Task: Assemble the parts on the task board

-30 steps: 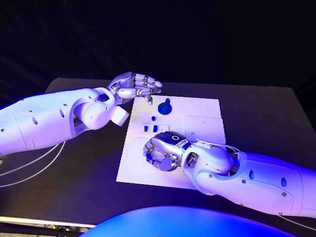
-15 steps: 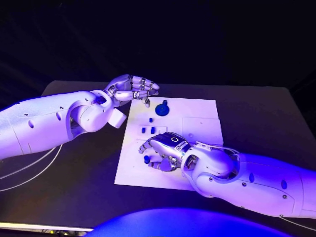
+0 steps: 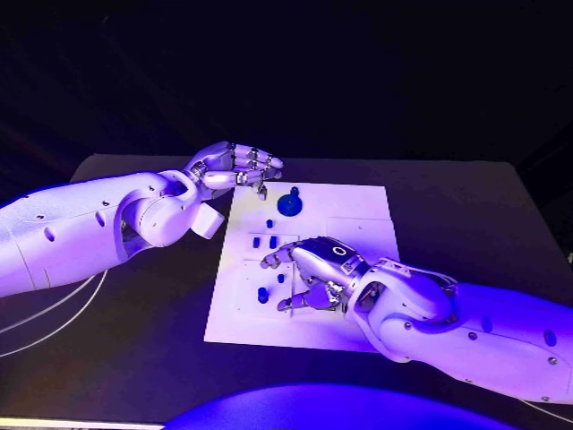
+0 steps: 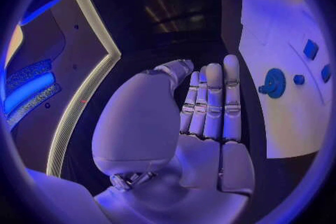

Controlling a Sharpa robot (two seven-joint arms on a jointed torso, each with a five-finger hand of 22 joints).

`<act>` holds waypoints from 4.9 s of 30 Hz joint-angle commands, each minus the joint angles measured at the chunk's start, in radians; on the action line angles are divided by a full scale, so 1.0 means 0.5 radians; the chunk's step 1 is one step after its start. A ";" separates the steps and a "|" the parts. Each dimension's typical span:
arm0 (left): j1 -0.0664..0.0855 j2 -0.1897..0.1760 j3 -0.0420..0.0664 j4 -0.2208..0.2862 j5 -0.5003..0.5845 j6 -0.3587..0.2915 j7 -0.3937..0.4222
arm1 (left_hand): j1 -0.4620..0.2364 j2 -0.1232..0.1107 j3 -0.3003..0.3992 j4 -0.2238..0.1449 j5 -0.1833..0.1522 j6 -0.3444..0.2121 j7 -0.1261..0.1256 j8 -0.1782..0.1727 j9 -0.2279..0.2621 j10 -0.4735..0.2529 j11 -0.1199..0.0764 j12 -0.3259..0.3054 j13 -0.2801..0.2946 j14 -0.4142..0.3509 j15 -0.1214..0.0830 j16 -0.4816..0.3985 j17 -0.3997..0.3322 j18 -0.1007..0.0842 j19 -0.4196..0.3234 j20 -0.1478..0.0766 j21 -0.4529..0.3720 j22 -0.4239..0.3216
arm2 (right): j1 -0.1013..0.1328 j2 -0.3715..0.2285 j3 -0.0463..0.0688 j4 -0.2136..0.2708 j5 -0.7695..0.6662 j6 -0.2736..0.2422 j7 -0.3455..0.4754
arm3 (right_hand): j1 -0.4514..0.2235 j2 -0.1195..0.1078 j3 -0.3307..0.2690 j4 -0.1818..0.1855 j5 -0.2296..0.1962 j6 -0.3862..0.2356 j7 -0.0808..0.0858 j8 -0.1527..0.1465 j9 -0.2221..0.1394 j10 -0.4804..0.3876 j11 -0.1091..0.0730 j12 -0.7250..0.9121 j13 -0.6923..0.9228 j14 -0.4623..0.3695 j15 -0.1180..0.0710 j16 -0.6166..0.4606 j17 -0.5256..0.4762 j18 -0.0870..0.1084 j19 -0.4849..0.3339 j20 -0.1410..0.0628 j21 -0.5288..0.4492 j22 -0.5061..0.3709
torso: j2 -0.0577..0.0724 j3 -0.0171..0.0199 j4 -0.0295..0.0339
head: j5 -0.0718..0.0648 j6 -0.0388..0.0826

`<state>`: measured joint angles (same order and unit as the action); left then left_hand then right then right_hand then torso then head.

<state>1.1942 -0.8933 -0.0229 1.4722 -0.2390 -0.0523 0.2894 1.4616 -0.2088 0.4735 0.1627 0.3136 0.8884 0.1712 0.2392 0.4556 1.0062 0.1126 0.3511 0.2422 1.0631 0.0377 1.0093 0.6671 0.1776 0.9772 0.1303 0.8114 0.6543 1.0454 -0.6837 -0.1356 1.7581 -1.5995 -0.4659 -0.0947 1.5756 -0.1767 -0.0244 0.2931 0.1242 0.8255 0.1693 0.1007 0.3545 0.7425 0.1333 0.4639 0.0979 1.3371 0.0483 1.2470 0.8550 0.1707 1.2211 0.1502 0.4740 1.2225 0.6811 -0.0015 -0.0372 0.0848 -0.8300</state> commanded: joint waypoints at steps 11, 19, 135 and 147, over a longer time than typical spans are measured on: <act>-0.033 -0.018 0.000 0.001 0.008 0.028 0.024 | 0.007 0.013 -0.011 -0.004 0.008 0.003 0.012 -0.011 -0.002 0.006 0.002 -0.010 -0.004 -0.015 0.005 -0.010 -0.003 0.011 -0.003 0.002 -0.008 0.001 | 0.156 -0.619 0.015 0.225 1.177 0.003 0.239 | -0.154 0.100 0.081 -0.011 0.271 0.209 -0.064 0.231 0.007 0.787 -0.170 0.651 0.465 0.285 -0.148 0.220 0.479 -0.111 0.344 -0.143 0.712 0.250 | -0.056 -0.0204 -0.021 | -0.157 -0.006; -0.052 -0.026 0.000 0.001 0.012 0.024 0.025 | 0.007 0.013 -0.011 -0.004 0.008 0.003 0.012 -0.011 -0.002 0.006 0.002 -0.010 -0.004 -0.015 0.005 -0.010 -0.003 0.011 -0.003 0.002 -0.008 0.001 | 0.163 -0.895 0.011 0.322 1.198 0.159 -0.083 | -0.509 0.144 0.026 -0.005 0.475 0.179 -0.099 0.505 0.146 1.306 -0.189 1.871 2.302 0.398 -0.161 0.507 1.064 -0.179 0.475 -0.158 1.175 0.438 | -0.071 -0.0244 -0.030 | -0.188 -0.015; -0.059 -0.049 0.001 0.020 0.014 0.063 0.001 | -0.014 0.016 -0.019 0.014 0.009 0.000 0.013 -0.015 -0.007 0.000 0.005 -0.021 -0.008 -0.026 0.010 -0.014 -0.004 0.011 -0.012 0.008 -0.023 -0.006 | 0.117 -0.505 -0.007 0.277 1.231 0.273 -0.865 | -0.727 0.227 0.038 0.000 0.653 0.381 -0.233 0.796 0.282 1.502 -0.303 2.009 2.692 0.460 -0.252 0.634 1.396 -0.230 0.552 -0.236 1.524 0.550 | -0.069 -0.0269 -0.032 | -0.172 -0.060; -0.059 -0.049 0.001 0.022 0.014 0.062 0.001 | -0.014 0.016 -0.019 0.014 0.009 0.000 0.013 -0.015 -0.007 0.000 0.005 -0.021 -0.008 -0.026 0.010 -0.014 -0.004 0.011 -0.012 0.008 -0.023 -0.006 | 0.068 -0.352 -0.012 0.158 1.098 0.319 -0.902 | -0.782 0.236 0.045 0.000 0.595 0.394 -0.243 0.832 0.295 1.500 -0.311 1.999 2.688 0.459 -0.258 0.633 1.393 -0.228 0.549 -0.241 1.515 0.547 | -0.066 -0.0259 -0.027 | -0.159 -0.061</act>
<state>1.1645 -0.9191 -0.0229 1.4813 -0.2366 -0.0399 0.2837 1.4576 -0.2047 0.4691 0.1670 0.3136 0.8884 0.1712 0.2353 0.4533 1.0062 0.1126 0.3453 0.2393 1.0558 0.0450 1.0093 0.6658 0.1777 0.9772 0.1303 0.8064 0.6530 1.0807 -0.8624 -0.1417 1.8404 -1.0166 -0.3266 -0.5381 1.1959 -0.0592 -0.0072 0.2935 0.4254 0.9732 0.0917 0.5117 0.4806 1.4668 -0.0142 1.4656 1.3077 1.4684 -0.0737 1.5611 1.3080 0.0690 1.4680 0.0375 1.2333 1.3077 0.6474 -0.0145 -0.0512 0.0038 -0.8595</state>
